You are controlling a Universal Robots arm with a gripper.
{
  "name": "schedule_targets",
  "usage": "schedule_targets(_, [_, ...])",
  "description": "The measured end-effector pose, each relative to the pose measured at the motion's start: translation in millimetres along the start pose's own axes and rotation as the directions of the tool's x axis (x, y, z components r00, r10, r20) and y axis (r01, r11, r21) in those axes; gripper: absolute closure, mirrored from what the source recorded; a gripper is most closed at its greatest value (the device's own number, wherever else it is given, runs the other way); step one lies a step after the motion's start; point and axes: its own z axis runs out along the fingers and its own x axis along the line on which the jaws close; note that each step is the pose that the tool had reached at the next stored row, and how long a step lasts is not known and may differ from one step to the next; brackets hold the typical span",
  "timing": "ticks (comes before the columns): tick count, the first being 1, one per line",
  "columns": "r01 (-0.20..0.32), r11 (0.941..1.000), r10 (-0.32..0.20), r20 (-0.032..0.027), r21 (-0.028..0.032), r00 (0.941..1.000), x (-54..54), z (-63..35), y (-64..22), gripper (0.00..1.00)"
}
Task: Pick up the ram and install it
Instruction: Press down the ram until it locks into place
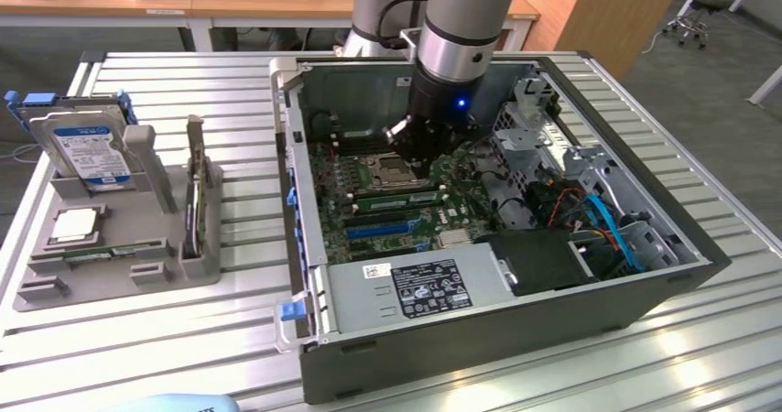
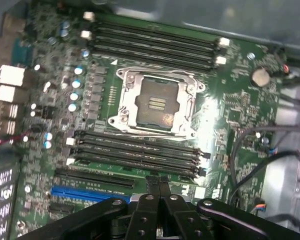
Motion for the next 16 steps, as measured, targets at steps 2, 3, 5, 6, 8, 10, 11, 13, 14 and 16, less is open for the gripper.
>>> schedule_targets(2, [-0.036, 0.9994, 0.036, 0.0016, 0.0008, 0.9994, 0.0, 0.1, 0.0, 0.90])
schedule_targets(3, [-0.054, 0.9985, 0.054, 0.0025, 0.0012, 0.9985, 0.0, 0.2, 0.0, 0.90])
schedule_targets(5, [-0.090, 0.9960, 0.090, 0.0041, 0.0019, 0.9960, 0.0, 0.3, 0.0, 0.90])
schedule_targets(6, [-0.100, 0.9950, 0.100, 0.0046, 0.0021, 0.9950, 0.0, 0.3, 0.0, 0.90])
schedule_targets(8, [-0.103, 0.9947, 0.102, 0.0048, 0.0022, 0.9947, 0.0, 0.3, 0.0, 0.90])
schedule_targets(10, [-0.103, 0.9947, 0.103, 0.0048, 0.0022, 0.9947, 0.0, 0.3, 0.0, 0.90])
schedule_targets(11, [-0.103, 0.9947, 0.103, 0.0048, 0.0022, 0.9947, 0.0, 0.3, 0.0, 0.90])
schedule_targets(13, [-0.103, 0.9947, 0.103, 0.0047, 0.0022, 0.9947, 0.0, 0.3, 0.0, 0.90])
schedule_targets(14, [-0.103, 0.9947, 0.103, 0.0047, 0.0022, 0.9947, 0.0, 0.3, 0.0, 0.90])
schedule_targets(16, [-0.103, 0.9946, 0.103, 0.0038, 0.0022, 0.9946, 0.1, 0.3, 0.0, 0.90])
